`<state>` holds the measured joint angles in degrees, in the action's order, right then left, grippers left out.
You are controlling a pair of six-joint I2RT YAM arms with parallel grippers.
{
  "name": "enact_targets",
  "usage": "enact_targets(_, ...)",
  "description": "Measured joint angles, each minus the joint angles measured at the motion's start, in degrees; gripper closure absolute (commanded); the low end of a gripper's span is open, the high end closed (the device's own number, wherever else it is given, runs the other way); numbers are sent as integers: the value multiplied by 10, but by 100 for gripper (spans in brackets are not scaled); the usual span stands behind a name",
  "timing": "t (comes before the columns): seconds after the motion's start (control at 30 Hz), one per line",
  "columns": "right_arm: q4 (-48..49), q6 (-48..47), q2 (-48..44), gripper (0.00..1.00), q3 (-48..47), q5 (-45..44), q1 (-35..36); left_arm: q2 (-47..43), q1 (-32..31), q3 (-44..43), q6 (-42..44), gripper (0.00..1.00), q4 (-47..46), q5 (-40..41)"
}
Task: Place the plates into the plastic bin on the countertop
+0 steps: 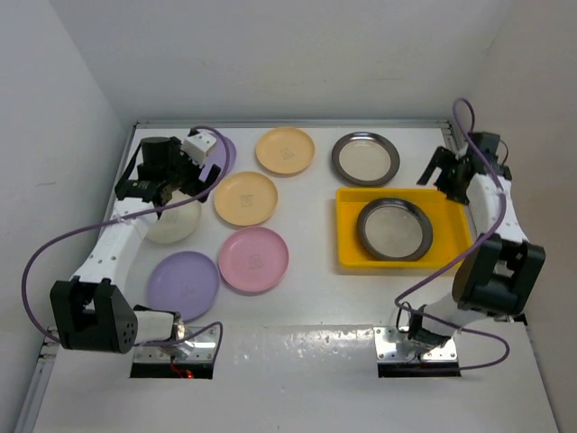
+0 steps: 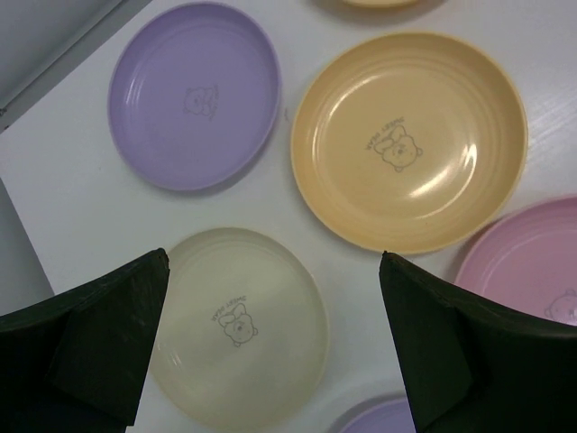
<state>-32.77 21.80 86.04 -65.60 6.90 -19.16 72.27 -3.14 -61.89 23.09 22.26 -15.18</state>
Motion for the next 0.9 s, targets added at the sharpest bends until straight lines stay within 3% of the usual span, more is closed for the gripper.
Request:
enact_targets(0.07, 3, -9, 67, 45, -96, 10, 23, 13, 2, -12, -16, 0, -11, 16)
enact_targets(0.1, 15, -11, 105, 50, -141, 25, 30, 13, 3, -13, -23, 0, -19, 21)
enact_targets(0.13, 34, -5, 146, 47, -183, 42, 36, 13, 3, -13, -28, 0, -28, 24)
enact_targets(0.2, 47, 16, 239, 31, -273, 75, 41, 13, 3, -11, -33, 0, -53, 26)
enact_targets(0.33, 67, 58, 447, 29, -463, 114, 39, 19, 2, -6, -50, 0, -97, 23)
enact_targets(0.4, 67, 78, 521, 32, -515, 131, 38, 35, 1, -11, -57, 0, -110, 20)
enact_targets(0.57, 106, 132, 566, 49, -476, 193, 35, 102, 1, -43, -63, 0, -118, 14)
enact_targets(0.77, 168, 167, 555, 100, -405, 237, 51, 130, 1, -65, -66, 0, -117, 13)
enact_targets(0.9, 229, 211, 553, 100, -386, 271, 58, 132, 1, -73, -66, 0, -118, 12)
